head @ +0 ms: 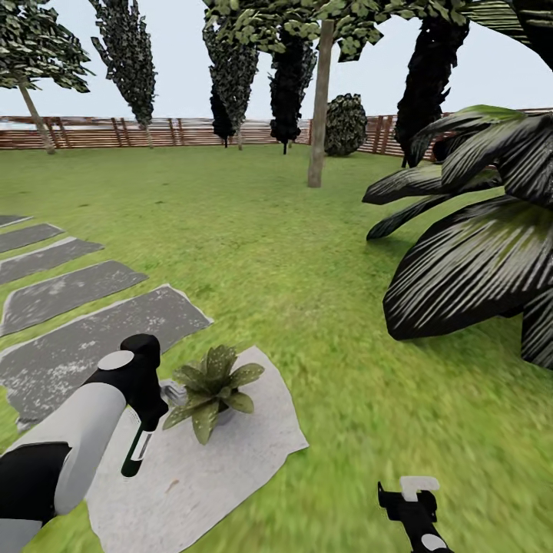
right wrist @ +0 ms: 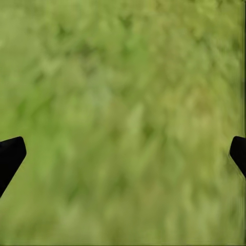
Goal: Pick up the pesticide atomizer in the garden and spray insectifuge to fully cover both potted plants in the garden.
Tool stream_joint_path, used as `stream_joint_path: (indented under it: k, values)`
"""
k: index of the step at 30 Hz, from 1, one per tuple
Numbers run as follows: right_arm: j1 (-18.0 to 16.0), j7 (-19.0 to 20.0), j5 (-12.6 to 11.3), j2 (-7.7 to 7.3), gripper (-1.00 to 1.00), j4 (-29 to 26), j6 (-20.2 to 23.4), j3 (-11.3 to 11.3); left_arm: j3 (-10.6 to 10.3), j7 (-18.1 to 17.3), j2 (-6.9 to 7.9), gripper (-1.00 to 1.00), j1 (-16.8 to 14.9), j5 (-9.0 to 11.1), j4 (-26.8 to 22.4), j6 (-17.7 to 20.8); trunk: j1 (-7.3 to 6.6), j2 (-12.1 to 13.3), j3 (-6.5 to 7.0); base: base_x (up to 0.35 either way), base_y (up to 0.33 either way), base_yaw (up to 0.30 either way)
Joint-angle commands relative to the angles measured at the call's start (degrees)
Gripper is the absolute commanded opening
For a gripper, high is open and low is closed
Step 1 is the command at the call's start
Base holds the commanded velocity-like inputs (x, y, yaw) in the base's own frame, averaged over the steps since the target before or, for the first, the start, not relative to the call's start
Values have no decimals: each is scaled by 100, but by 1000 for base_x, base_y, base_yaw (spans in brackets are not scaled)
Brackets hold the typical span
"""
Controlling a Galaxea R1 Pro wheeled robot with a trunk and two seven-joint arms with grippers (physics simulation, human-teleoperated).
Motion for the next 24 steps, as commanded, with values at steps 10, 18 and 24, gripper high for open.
stream_joint_path:
  k: [10,18,24]
  values:
    - [-2,-17,-50,-2,100,1,-14,50,17,-53,1,-100,-3,-56,-7,61,1,-2,-5,253,-112,0]
    - [-2,-16,-50,-2,100,1,-14,51,764,308,-42,-100,105,-57,-5,61,1,-2,-5,12,-1,0]
    - [-2,-17,-53,0,100,-6,-14,49,810,399,-180,-100,144,-61,2,61,1,-2,-5,0,0,7]
